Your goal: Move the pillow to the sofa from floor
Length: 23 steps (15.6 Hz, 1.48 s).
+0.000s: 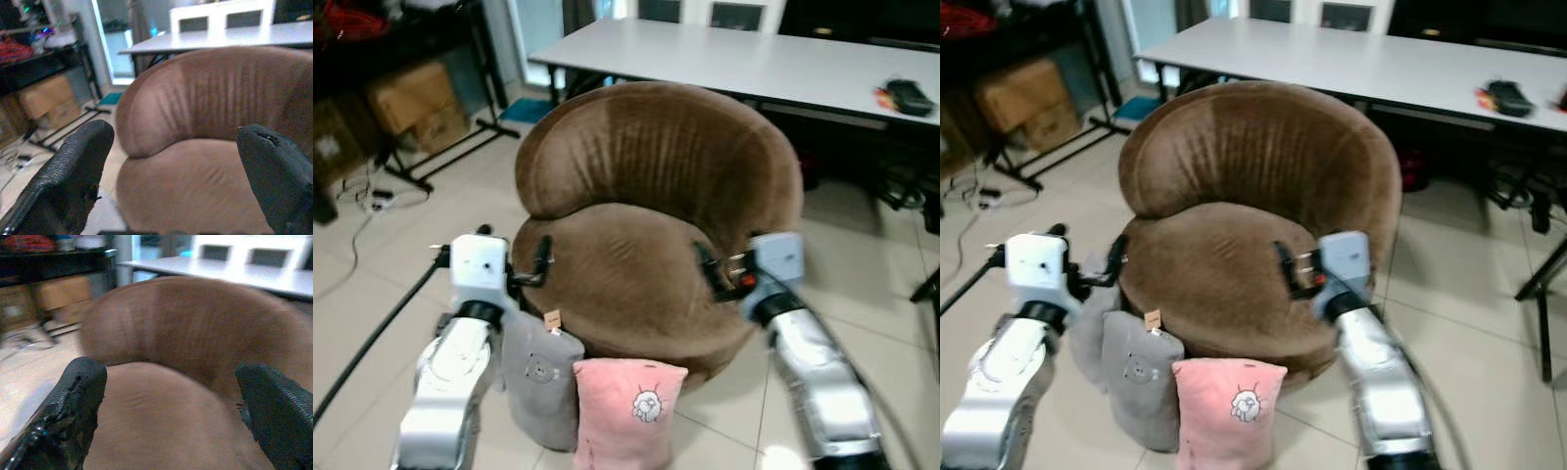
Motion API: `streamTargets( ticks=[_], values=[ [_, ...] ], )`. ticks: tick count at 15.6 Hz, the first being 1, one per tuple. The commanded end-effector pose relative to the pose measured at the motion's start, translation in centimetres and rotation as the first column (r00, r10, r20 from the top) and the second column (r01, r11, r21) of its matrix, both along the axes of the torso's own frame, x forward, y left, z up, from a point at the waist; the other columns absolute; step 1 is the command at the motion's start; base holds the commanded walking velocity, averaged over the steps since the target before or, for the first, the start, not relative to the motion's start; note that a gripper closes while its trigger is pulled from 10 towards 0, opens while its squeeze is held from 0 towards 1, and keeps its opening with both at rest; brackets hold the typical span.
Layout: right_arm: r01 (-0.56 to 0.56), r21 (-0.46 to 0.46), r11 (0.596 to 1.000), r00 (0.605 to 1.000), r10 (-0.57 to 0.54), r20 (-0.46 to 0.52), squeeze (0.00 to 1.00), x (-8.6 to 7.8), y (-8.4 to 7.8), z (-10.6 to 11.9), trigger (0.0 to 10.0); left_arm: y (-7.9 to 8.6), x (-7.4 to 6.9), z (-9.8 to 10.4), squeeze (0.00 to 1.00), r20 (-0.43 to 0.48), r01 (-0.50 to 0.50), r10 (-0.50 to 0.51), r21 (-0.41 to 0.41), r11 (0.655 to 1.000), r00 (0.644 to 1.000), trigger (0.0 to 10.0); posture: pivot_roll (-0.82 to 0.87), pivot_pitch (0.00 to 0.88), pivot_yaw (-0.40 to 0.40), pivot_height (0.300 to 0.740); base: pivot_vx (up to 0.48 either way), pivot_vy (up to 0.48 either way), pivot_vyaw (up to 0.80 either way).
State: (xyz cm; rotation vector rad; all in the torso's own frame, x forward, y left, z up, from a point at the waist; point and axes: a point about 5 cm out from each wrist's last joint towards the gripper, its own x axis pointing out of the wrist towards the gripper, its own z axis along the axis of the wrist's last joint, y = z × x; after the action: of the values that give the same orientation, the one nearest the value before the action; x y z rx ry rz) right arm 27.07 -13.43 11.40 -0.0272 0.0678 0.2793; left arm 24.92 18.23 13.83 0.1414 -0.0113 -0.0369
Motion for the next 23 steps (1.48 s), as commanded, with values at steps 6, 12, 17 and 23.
streamTargets(
  ticks=[6, 12, 17, 23],
  values=[
    [0.043, 0.007, 0.999, 0.999, -0.043, 0.008, 0.00, -0.12, -0.98, 0.16, 10.0, 0.36, -0.27, 0.14, 0.00, 0.011, 0.003, -0.003, 0.045, 0.999, 1.000, 10.0, -0.05, 0.000, 0.021, 0.670, 0.000, 0.000, 0.00],
    [0.050, -0.002, 0.999, 0.999, -0.050, 0.015, 0.00, -0.10, -1.03, 0.26, 10.0, 0.39, -0.11, 0.08, 0.00, 0.008, -0.012, 0.012, 0.024, 1.000, 1.000, 10.0, -0.05, 0.000, 0.027, 0.650, 0.000, 0.000, 0.00],
    [0.049, -0.019, 0.999, 0.999, -0.049, 0.012, 0.00, 0.03, -0.87, 0.14, 10.0, 0.33, -0.13, 0.06, 0.00, 0.010, 0.000, 0.000, 0.015, 1.000, 1.000, 10.0, -0.05, 0.000, 0.026, 0.650, 0.048, 0.000, 0.00],
    [0.067, -0.030, 0.997, 0.998, -0.067, 0.011, 0.00, 0.10, -1.05, 0.11, 10.0, 0.33, -0.22, -0.05, 0.00, 0.009, 0.002, -0.002, 0.012, 1.000, 1.000, 10.0, -0.05, 0.000, 0.021, 0.650, 0.293, 0.000, 0.00]
  ],
)
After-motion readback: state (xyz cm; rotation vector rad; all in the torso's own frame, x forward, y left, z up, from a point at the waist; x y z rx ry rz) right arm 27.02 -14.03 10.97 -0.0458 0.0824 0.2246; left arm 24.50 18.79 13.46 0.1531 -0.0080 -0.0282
